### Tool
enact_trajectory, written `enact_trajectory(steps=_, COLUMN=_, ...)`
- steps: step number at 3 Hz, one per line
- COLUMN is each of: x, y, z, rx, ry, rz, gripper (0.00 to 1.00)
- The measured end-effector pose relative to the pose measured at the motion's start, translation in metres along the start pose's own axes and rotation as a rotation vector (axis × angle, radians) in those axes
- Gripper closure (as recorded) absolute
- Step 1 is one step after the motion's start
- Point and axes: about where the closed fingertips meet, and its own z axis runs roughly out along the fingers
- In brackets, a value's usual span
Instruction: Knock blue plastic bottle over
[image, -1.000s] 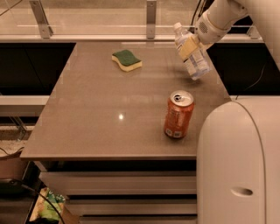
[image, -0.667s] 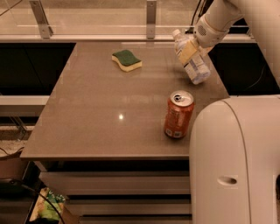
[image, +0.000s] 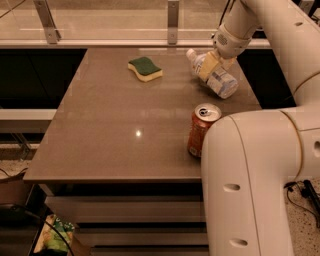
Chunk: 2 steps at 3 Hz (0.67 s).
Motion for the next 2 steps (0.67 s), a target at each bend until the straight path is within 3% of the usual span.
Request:
enact_trajectory(steps=1, x=-0.0053, y=0.0028, z=0.0147, rx=-0.023, ry=0.024, rz=-0.019, gripper=1.0)
enact_trajectory(steps=2, x=-0.0104, y=0.0011, z=0.0184, rx=-0.019, ry=0.012, rz=-0.02, gripper=0.82)
